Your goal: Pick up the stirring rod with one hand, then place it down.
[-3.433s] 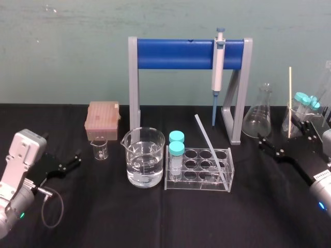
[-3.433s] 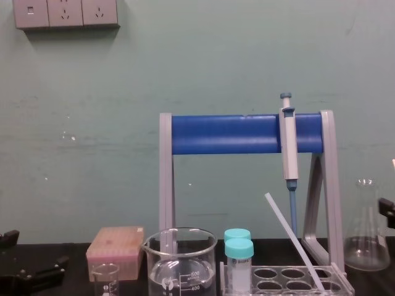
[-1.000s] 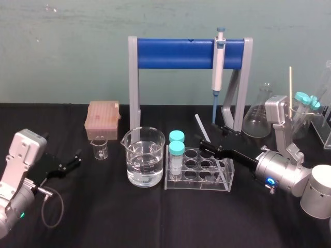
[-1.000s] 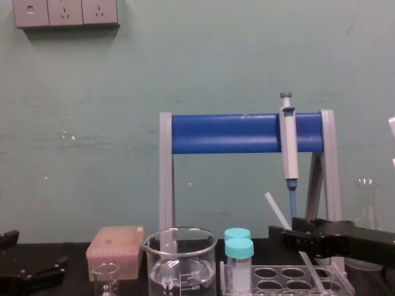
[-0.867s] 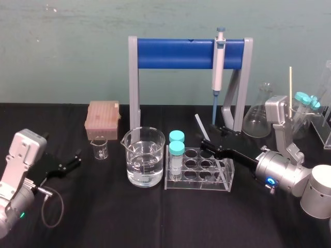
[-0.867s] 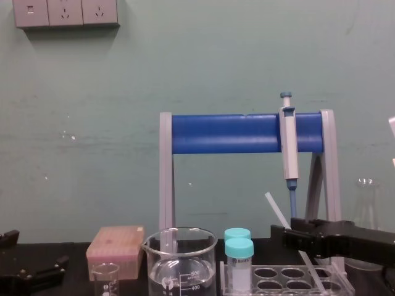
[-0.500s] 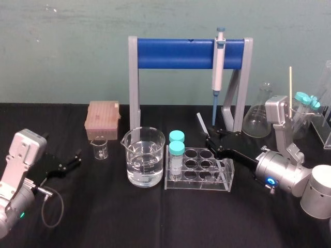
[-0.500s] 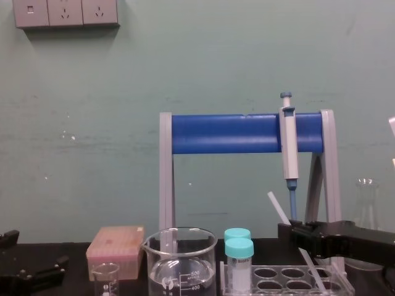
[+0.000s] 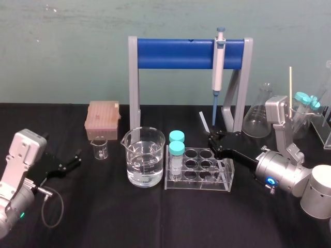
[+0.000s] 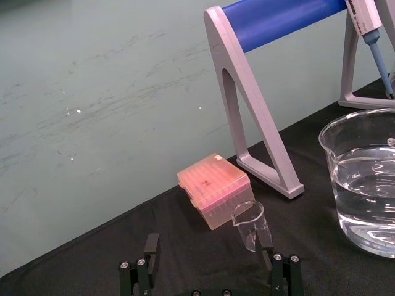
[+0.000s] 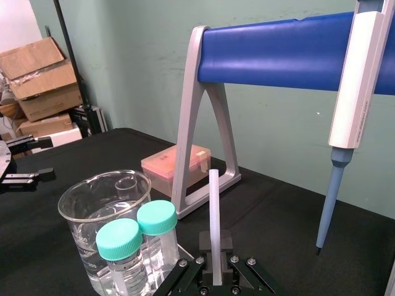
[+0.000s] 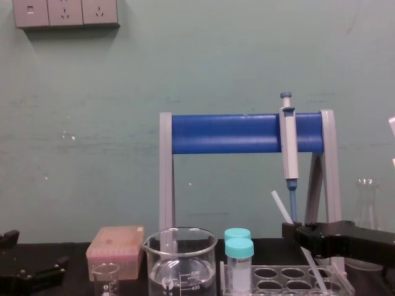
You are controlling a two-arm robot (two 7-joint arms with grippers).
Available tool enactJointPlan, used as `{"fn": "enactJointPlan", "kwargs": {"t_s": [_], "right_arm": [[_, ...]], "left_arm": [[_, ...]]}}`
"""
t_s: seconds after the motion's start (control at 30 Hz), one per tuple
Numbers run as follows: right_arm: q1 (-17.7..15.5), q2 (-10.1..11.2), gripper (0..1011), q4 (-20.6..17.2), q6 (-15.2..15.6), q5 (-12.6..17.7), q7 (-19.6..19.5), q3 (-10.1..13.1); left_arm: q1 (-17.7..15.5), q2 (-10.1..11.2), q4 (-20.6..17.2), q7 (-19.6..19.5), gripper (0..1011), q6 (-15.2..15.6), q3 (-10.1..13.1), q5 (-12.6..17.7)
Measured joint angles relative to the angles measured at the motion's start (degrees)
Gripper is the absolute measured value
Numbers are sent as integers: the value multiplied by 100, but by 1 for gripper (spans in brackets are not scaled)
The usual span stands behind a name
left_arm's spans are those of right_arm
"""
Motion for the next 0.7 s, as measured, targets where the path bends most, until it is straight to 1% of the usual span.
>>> {"fn": "enactJointPlan", "kwargs": {"t_s": [0.1, 0.23, 0.27, 0.37, 0.43, 0.53, 0.57, 0.67, 0.7], "right_arm": [[-1, -2, 67, 0, -6, -1, 0, 5], [-20, -34, 67, -29, -120, -3, -53, 95], [-34, -64, 67, -70, -204, 18, -87, 170], [-58, -125, 67, -154, -328, 158, -75, 310], [-100, -237, 67, -308, -445, 564, 121, 573], [-121, -309, 67, -400, -525, 856, 273, 722], [-142, -355, 67, -482, -573, 1049, 356, 829], [-177, -406, 67, -582, -706, 1267, 433, 953], [-196, -438, 67, -607, -859, 1363, 490, 1014]], "left_arm": [[0, 0, 0, 0, 1000, 0, 0, 0], [0, 0, 0, 0, 1000, 0, 0, 0], [0, 0, 0, 0, 1000, 0, 0, 0], [0, 0, 0, 0, 1000, 0, 0, 0], [0, 0, 0, 0, 1000, 0, 0, 0], [1, 0, 0, 0, 1000, 0, 0, 0], [0, 0, 0, 0, 1000, 0, 0, 0], [0, 0, 0, 0, 1000, 0, 0, 0], [0, 0, 0, 0, 1000, 0, 0, 0]]}}
